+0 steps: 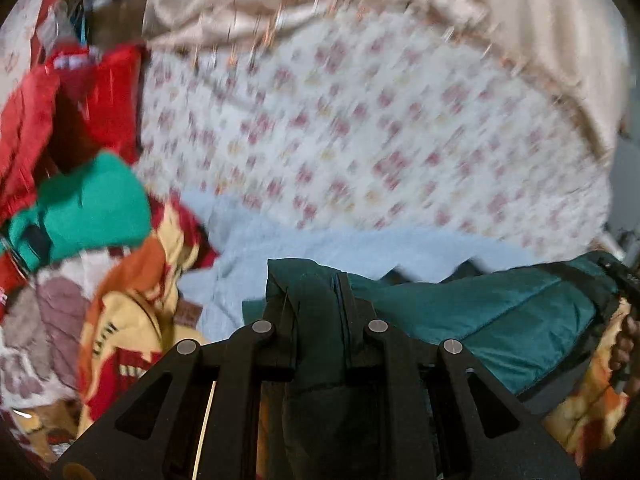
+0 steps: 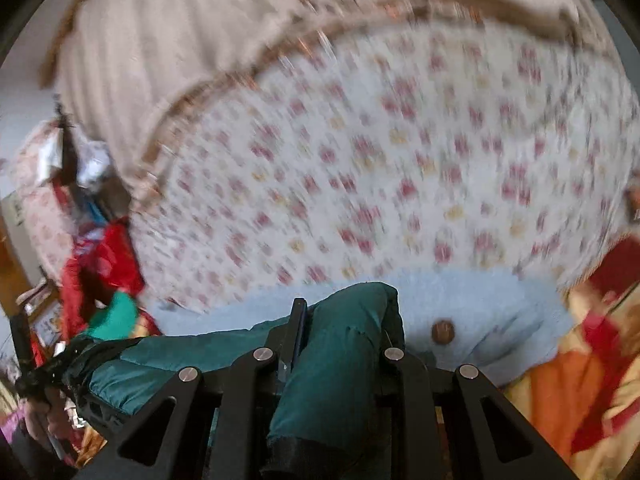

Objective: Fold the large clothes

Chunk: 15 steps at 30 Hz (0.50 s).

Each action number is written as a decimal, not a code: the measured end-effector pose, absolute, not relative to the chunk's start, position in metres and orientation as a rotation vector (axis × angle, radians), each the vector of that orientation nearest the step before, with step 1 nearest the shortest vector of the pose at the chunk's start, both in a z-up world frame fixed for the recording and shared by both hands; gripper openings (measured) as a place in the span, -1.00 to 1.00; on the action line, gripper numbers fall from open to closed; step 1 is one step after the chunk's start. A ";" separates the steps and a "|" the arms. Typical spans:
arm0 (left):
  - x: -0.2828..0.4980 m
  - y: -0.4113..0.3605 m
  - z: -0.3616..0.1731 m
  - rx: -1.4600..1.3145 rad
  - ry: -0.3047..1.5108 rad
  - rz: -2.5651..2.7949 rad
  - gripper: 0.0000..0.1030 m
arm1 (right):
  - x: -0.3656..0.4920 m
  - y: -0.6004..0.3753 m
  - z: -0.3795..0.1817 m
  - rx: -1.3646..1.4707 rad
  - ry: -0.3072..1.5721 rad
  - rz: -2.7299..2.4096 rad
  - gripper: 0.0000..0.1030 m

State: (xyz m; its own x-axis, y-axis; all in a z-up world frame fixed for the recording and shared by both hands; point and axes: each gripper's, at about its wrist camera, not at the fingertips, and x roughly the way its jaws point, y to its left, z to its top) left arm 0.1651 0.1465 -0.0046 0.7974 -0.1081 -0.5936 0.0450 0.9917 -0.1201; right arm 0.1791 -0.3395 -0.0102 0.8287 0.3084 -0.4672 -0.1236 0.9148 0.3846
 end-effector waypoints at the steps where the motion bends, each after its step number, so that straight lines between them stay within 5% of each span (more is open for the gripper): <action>1: 0.175 0.146 -0.021 -0.093 0.680 -0.067 -0.71 | 0.188 -0.339 -0.026 0.362 0.587 0.227 -0.63; 10: 0.201 0.142 -0.060 -0.137 0.800 -0.076 -0.58 | 0.215 -0.343 -0.090 0.460 0.752 0.202 -0.59; 15: 0.202 0.161 -0.041 -0.316 0.830 -0.172 -0.24 | 0.207 -0.355 -0.085 0.614 0.757 0.228 -0.21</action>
State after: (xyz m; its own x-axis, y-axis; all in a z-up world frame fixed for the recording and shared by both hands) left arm 0.2021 0.1612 -0.0409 0.6646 -0.2722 -0.6959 0.0273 0.9395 -0.3414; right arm 0.2072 -0.3553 -0.0845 0.7125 0.4053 -0.5727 0.0220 0.8029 0.5957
